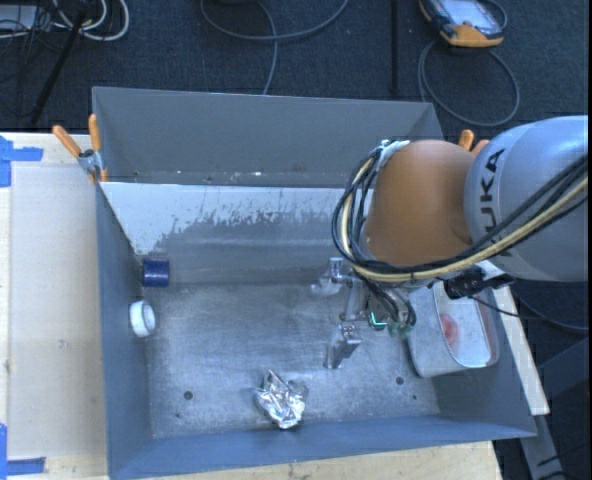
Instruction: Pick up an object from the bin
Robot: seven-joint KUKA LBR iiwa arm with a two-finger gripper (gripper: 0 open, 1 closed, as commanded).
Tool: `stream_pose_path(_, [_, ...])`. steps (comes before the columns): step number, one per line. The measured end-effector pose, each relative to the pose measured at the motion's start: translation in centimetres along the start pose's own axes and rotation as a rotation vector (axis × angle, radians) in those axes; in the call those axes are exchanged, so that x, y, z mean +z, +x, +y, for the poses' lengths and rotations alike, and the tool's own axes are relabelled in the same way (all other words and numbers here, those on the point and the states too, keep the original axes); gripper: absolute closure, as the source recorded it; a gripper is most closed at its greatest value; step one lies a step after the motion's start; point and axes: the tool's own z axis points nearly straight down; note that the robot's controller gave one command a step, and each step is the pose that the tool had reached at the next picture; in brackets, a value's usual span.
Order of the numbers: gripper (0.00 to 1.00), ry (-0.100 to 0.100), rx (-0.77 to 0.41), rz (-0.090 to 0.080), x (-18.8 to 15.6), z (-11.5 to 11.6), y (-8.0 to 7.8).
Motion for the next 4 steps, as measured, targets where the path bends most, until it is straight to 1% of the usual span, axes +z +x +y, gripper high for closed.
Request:
stream_pose_path(1, [0.0, 0.0, -0.032, 0.003, 5.6, 2.5, 5.2])
stream_pose_path(2, [0.0, 0.003, -0.16, -0.03, 8.2, 5.8, 6.1])
stream_pose_path(3, [1.0, -0.002, -0.16, -0.03, 8.1, 6.0, 6.1])
stream_pose_path(4, [1.0, -0.001, -0.155, -0.015, 1.7, 7.6, 6.5])
